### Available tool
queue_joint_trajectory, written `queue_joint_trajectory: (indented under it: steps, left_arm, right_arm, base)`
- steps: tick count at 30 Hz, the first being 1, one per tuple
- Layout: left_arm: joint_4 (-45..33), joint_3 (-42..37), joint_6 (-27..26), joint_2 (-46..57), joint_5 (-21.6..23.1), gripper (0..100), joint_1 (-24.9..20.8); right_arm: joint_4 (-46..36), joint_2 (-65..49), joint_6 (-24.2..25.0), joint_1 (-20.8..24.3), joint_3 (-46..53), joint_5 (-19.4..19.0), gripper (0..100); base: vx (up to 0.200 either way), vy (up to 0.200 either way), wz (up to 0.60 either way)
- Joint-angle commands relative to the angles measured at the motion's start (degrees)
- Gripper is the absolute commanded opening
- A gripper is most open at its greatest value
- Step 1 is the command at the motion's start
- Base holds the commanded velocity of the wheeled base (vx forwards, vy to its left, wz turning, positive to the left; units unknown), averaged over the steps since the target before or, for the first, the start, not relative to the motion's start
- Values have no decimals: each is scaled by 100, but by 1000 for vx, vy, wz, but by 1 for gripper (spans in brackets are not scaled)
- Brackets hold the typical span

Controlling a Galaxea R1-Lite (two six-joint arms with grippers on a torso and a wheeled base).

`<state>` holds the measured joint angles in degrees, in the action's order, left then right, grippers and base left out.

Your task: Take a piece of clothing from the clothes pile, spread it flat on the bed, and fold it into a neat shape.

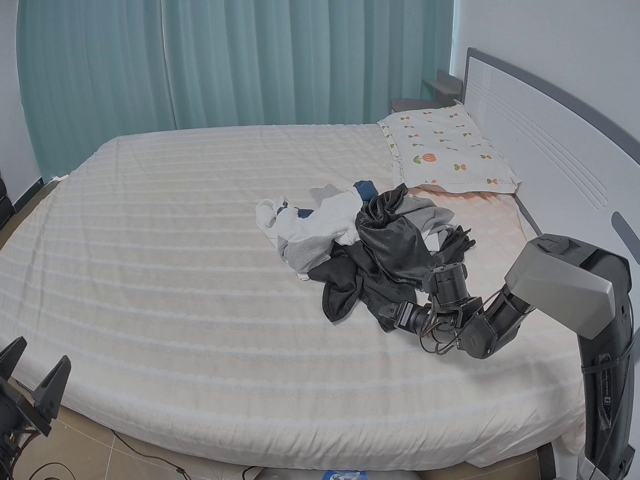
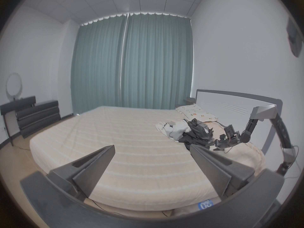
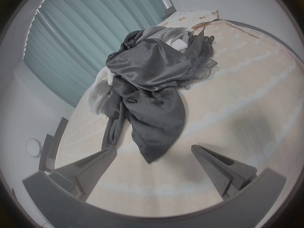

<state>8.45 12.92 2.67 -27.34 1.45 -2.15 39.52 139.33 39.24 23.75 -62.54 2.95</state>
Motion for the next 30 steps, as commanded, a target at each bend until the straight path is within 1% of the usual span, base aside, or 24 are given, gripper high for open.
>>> queue_joint_trajectory:
  steps: [1, 5, 6, 9, 10, 12, 13, 14, 16, 18, 22, 24, 26, 29, 30]
  left_arm:
    - [482, 140, 533, -1722, 101, 100, -568]
    - [553, 158, 753, -1985, 101, 100, -682]
    - [658, 167, 805, -2179, 110, 100, -682]
    - [843, 167, 876, -2425, 110, 100, -691]
    - [1194, 176, 1104, -2803, 224, 100, -691]
    - [1265, 176, 1166, -2899, 277, 100, -691]
    - [1458, 193, 1324, -3189, 426, 100, -708]
    - [1537, 202, 1368, -3356, 470, 100, -761]
    - [1642, 237, 1421, -3638, 479, 100, -875]
    - [1783, 343, 1570, -4042, 479, 100, -1060]
    - [2108, 826, 2212, -4982, 453, 100, -1596]
    - [2258, 1142, 2519, -5571, 426, 100, -1860]
    - [2390, 1424, 2730, -6116, 417, 100, -2027]
    - [2557, 1942, 3108, -6890, 400, 100, -2194]
    - [2557, 2206, 3319, -7268, 400, 100, -2299]
  right_arm:
    - [-6, 569, 145, 86, -804, 30, 100]
    - [-41, 833, 145, 86, -1155, 65, 100]
    - [-103, 1000, 136, 86, -1410, 171, 100]
    - [-234, 1097, 136, 77, -1577, 241, 100]
    - [-305, 1105, 172, 51, -1656, 241, 100]
    - [-314, 1114, 189, 51, -1700, 241, 100]
    - [-357, 1149, 224, 51, -1762, 241, 100]
    - [-340, 1158, 242, 42, -1771, 232, 0]
    - [-278, 1149, 303, 42, -1744, 241, 0]
    - [-252, 1088, 523, 42, -1700, 241, 0]
    - [-243, 640, 1042, -46, -1410, 180, 0]
    - [-226, 376, 1094, -72, -1059, 109, 0]
    - [-111, 200, 1103, -98, -769, 21, 0]
    - [311, -55, 1130, -186, -268, -23, 0]
    - [557, -195, 1130, -213, 31, -58, 0]
  base:
    - [0, 0, 0]
    - [0, 0, 0]
    - [0, 0, 0]
    - [0, 0, 0]
    - [0, 0, 0]
    - [0, 0, 0]
    - [0, 0, 0]
    - [0, 0, 0]
    - [0, 0, 0]
    - [0, 0, 0]
    - [0, 0, 0]
    - [0, 0, 0]
    - [0, 0, 0]
    - [0, 0, 0]
    - [0, 0, 0]
